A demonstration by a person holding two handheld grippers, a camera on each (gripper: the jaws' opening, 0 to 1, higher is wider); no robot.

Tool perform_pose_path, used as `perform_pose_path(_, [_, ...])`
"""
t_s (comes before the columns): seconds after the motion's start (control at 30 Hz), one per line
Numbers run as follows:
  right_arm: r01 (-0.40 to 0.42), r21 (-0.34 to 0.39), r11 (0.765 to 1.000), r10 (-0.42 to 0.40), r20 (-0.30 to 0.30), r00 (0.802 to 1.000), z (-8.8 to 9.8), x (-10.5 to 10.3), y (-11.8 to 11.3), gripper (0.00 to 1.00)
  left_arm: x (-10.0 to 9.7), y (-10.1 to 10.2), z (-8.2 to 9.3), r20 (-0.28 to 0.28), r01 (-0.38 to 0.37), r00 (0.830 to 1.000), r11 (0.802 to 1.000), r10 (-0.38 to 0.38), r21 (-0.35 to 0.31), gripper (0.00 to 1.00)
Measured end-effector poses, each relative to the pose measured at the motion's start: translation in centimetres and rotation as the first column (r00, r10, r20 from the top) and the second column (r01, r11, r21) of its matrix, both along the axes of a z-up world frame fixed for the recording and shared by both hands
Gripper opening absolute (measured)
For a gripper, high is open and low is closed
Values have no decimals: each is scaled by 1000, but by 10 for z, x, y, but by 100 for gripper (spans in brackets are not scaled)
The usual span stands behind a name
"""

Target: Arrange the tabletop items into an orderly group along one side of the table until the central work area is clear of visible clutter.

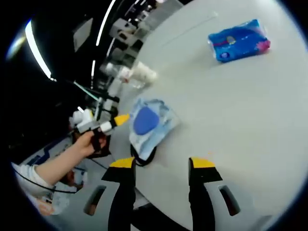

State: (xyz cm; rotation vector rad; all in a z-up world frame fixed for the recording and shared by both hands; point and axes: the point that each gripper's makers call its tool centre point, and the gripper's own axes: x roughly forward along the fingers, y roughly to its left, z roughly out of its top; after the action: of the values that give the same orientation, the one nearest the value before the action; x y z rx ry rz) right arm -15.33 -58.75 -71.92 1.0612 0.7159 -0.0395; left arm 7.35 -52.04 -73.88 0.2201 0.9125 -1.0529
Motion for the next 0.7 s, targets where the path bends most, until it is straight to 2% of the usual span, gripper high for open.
perform_pose_path(0.07, [-31,0,1000,31,-12,999,-4,7,8,42,-1,2,-4,0,6,1000,1000,-6,17,44])
perform_pose_path(0.1, [-22,10,1000,22,-16,1000,-6,15,11,42,-2,3,-7,-9,3,1000,1000,-3,21,42])
perform_pose_path(0.17, [-11,52,999,11,-8,1000,-5,25,21,41,-5,2,-8,-52,-26,998,1000,26,0,38])
perform_pose_path(0.27, [-5,84,996,6,-2,1000,-3,35,30,40,-3,3,-9,-42,-43,998,999,43,-6,36])
perform_pose_path(0.4, [43,136,990,-37,-41,998,-5,42,37,38,-4,4,-9,-50,-44,998,999,43,-13,31])
perform_pose_path(0.47, [45,137,990,-38,-56,998,-8,42,38,32,-6,4,-8,-53,-41,998,999,40,-15,26])
perform_pose_path(0.57, [90,121,989,-83,-57,995,-11,44,32,11,-8,2,-4,-63,-48,997,998,45,-49,16])
perform_pose_path(0.63, [109,111,988,-103,-58,993,-12,42,29,9,-7,3,-3,-43,-49,998,997,47,-53,13])
perform_pose_path(0.7, [104,89,991,-100,-47,994,-13,40,26,6,-9,4,-2,-51,-46,998,997,43,-60,10])
